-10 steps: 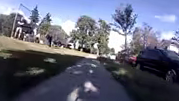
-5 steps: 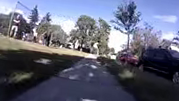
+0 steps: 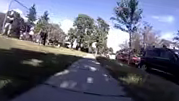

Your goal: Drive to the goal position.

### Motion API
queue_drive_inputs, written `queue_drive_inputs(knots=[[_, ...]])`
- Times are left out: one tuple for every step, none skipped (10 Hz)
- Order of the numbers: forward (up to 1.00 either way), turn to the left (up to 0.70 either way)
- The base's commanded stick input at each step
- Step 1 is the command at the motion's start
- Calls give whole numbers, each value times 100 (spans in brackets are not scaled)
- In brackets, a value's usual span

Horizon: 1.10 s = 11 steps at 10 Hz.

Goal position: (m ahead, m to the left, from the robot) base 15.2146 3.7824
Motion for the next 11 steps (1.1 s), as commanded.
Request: queue_drive_inputs(knots=[[100,-1],[100,-1],[100,-1],[100,-1],[100,-1],[100,-1],[100,-1],[100,-1],[100,-1],[100,-1],[100,-1]])
